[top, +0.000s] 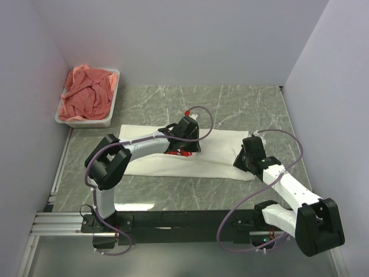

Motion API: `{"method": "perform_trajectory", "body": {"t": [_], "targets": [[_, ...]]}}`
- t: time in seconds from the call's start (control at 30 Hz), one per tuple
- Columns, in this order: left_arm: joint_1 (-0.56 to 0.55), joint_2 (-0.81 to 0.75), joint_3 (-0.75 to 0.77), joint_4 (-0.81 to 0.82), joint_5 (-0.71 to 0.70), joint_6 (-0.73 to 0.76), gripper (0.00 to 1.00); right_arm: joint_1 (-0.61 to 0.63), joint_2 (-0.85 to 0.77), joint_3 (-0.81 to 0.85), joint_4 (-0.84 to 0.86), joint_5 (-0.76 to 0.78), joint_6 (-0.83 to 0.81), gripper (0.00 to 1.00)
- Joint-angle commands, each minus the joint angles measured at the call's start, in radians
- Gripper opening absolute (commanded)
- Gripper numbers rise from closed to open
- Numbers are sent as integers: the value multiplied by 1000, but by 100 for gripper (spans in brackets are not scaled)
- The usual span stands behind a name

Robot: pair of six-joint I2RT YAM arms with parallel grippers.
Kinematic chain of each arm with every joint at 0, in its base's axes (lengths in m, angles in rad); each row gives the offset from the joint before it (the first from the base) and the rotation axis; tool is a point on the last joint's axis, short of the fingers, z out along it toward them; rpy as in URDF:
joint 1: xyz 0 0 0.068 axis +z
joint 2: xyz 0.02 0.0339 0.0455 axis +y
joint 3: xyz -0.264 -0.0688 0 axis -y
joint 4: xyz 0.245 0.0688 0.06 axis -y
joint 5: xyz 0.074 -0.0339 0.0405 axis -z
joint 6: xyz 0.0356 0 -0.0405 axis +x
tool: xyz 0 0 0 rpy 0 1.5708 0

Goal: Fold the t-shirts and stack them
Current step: Fold the tshirt

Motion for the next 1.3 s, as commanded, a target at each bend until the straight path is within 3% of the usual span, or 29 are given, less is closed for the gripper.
{"method": "perform_trajectory", "body": {"t": [0.0, 0.07, 0.13, 0.3, 0.5, 0.67, 0.9, 1.13, 1.27], "targets": [[-5, 13, 28, -23, -14, 11, 1, -6, -56, -30, -33, 0, 66, 0], [-5, 15, 22, -25, -11, 11, 1, -17, -88, -46, -36, -6, 81, 3], [-4, 19, 19, -23, -5, 11, 1, -29, -116, -47, -46, -2, 89, 14], [-5, 27, 9, -5, 35, 20, 10, -31, -168, -23, -83, 18, 100, 31], [-5, -4, -7, -3, 29, 31, 32, -13, -117, 42, -33, -22, 74, 33], [5, -74, -18, -54, -51, 9, 43, 82, 68, 198, 7, 20, 74, 33], [131, -180, -64, -86, -174, -113, 36, 155, 350, 380, 84, -9, 72, 31], [171, 36, 161, -183, -254, -100, 10, 224, 440, 404, 121, -23, 91, 26], [167, 99, 180, -146, -217, -86, 6, 237, 423, 344, 154, -25, 98, 26]]}}
